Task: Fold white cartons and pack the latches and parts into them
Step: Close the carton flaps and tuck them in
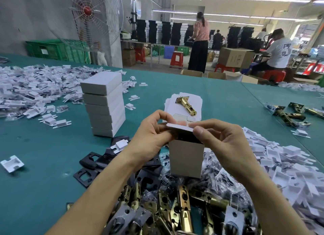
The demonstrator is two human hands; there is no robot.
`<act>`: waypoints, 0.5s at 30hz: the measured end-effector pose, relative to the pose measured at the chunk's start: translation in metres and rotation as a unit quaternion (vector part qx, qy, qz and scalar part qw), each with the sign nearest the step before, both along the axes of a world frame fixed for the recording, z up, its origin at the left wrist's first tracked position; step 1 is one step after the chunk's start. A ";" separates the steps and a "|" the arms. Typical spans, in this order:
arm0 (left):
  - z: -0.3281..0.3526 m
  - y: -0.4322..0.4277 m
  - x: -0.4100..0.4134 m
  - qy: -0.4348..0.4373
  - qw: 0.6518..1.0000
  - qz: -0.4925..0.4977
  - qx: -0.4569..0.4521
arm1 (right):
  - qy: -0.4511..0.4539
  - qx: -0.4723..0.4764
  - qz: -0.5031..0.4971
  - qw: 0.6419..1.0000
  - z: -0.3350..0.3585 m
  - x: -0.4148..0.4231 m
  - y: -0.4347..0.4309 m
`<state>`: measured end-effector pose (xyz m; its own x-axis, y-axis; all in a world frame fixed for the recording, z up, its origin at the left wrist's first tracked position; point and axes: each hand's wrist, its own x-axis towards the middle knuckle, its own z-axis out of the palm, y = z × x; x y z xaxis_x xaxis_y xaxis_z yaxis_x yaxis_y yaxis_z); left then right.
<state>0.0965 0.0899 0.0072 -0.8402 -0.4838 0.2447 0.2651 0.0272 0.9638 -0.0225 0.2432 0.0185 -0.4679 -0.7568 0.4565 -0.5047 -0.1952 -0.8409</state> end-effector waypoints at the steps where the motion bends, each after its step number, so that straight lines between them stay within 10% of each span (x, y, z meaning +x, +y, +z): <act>1: 0.001 0.001 0.000 0.001 1.000 -0.002 0.008 | 0.004 -0.006 -0.010 1.000 0.000 0.000 0.000; 15: 0.000 0.001 0.002 0.000 1.000 -0.013 -0.010 | -0.016 0.017 -0.089 0.996 -0.003 -0.002 -0.002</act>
